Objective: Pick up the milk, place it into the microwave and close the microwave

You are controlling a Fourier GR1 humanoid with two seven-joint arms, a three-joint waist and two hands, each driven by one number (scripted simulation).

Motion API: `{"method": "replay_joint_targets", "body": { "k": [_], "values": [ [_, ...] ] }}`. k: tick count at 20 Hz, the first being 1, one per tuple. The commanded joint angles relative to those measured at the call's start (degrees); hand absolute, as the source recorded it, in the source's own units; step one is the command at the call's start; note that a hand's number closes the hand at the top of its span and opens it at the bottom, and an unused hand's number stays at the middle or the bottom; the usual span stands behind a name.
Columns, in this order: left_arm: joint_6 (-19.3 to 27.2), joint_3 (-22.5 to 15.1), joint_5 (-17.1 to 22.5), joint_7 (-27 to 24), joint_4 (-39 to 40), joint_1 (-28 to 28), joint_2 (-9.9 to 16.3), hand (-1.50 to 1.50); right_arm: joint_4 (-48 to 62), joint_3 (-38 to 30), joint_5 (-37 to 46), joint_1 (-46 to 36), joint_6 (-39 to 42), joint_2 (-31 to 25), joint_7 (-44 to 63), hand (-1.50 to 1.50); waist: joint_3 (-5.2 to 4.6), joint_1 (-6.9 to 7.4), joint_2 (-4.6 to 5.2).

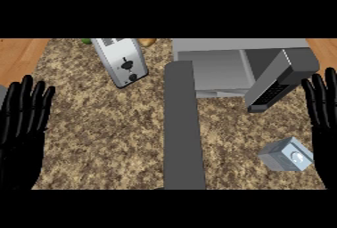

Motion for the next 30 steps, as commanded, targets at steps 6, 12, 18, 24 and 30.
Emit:
{"method": "replay_joint_targets", "body": {
  "k": [6, 12, 18, 24, 30],
  "values": [
    [-5.8, 1.8, 0.3, -5.8, 8.1, -6.3, 3.8, -1.5, -8.1, -13.0, -19.0, 16.0, 16.3, -9.1, -6.9, -1.5, -0.56, 0.55, -0.43],
    [-2.9, -2.7, 3.5, 1.7, 7.9, -2.7, -2.5, -1.5, -6.1, -18.8, -30.0, 30.9, 27.8, -10.8, -9.5, -1.5, -0.53, 0.75, -0.56],
    [-1.2, -9.4, 0.0, -7.4, 11.6, 3.6, -5.6, -1.5, 1.2, -23.6, -26.3, 38.4, 38.9, -8.0, -20.5, -1.5, -0.57, 1.25, -0.48],
    [4.2, -17.6, -3.1, -13.3, 12.9, 7.4, -5.7, -1.5, 4.6, -21.9, -15.8, 36.2, 40.0, -1.6, -23.7, -1.5, -0.59, 1.75, -0.4],
    [8.1, -23.1, -4.8, -15.8, 12.9, 11.0, -5.7, -1.5, 13.6, -24.3, -9.7, 32.0, 40.0, -1.2, -30.5, -1.5, -0.57, 1.82, -0.4]
  ]
}}
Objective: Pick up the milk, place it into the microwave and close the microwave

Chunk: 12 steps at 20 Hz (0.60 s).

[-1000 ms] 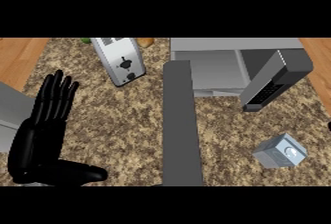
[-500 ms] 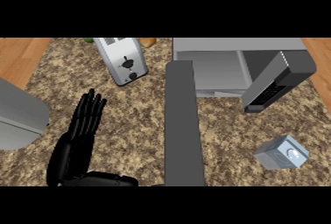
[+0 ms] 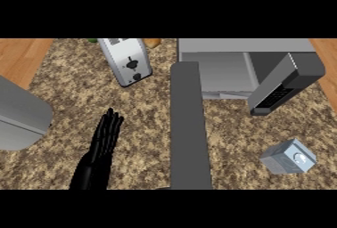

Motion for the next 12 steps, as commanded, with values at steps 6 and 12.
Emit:
{"method": "replay_joint_targets", "body": {
  "k": [6, 12],
  "values": [
    [4.7, -6.0, -0.3, -4.9, 4.0, 0.6, -0.1, -1.5, 15.7, 2.0, 12.2, -10.2, -3.4, 2.3, -10.7, -1.5, 0.01, 0.23, 0.1],
    [2.2, -6.3, 0.1, -6.7, 5.4, 3.7, 0.1, -1.5, 22.1, 2.0, 13.8, -13.2, -5.3, -0.2, -14.2, -1.5, -0.01, 0.22, 0.09]
  ]
}}
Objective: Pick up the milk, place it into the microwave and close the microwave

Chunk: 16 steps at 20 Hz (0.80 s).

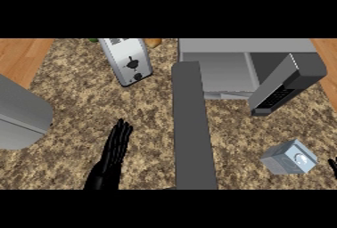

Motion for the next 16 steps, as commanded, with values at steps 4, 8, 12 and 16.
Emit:
{"method": "replay_joint_targets", "body": {
  "k": [4, 8, 12, 16],
  "values": [
    [-3.0, 5.0, 4.6, 1.0, 1.9, -3.3, 1.6, -1.5, 16.1, 0.8, 5.5, -10.4, -2.8, -3.0, -8.1, -1.5, 0.0, 0.1, 0.09],
    [-3.6, 3.3, 5.1, -0.2, -0.7, 1.5, 2.9, -1.5, 22.2, 0.4, 8.0, -13.7, -7.2, -4.5, -12.5, -1.5, 0.0, 0.18, 0.05],
    [-8.1, 7.9, 10.2, 2.0, -6.1, 3.3, 8.1, -1.5, 32.3, 2.1, 12.3, -17.9, -14.0, -3.0, -18.9, -1.5, 0.04, 0.47, 0.09],
    [-10.2, 11.0, 13.3, -1.1, -5.7, 6.5, 9.3, -1.5, 40.4, 0.7, 11.0, -22.5, -13.1, -7.4, -21.2, -1.5, 0.02, 0.55, 0.07]
  ]
}}
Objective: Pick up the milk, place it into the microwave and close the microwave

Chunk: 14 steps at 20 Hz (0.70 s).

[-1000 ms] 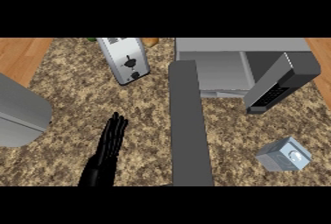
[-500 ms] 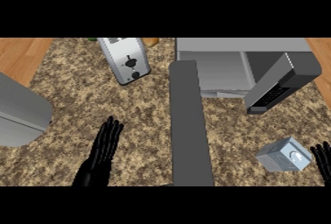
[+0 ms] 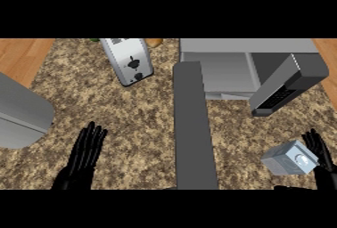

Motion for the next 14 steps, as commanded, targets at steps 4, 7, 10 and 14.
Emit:
{"method": "replay_joint_targets", "body": {
  "k": [4, 7, 10, 14],
  "values": [
    [-3.1, 3.7, 3.0, -0.2, 0.7, -0.9, 1.6, -1.5, 19.0, -1.0, 1.7, -9.3, -2.6, -3.7, -12.9, 1.5, 0.03, 0.12, 0.08],
    [-3.8, 3.8, 2.5, -3.5, 1.6, 1.8, 1.5, -1.5, 20.4, -1.9, -1.3, -12.3, -0.9, -5.3, -9.9, 1.5, 0.0, 0.09, 0.02],
    [-6.0, 8.2, 4.9, -3.3, 4.8, -0.4, 3.4, -1.5, 28.0, -2.1, 1.4, -13.5, -7.7, -4.8, -17.1, 1.5, 0.04, 0.18, 0.13],
    [-8.8, 7.5, 4.9, -5.0, 2.2, 4.2, 4.7, -1.5, 34.5, -1.9, 3.2, -17.2, -9.9, -8.3, -17.8, 1.5, 0.04, 0.37, 0.11]
  ]
}}
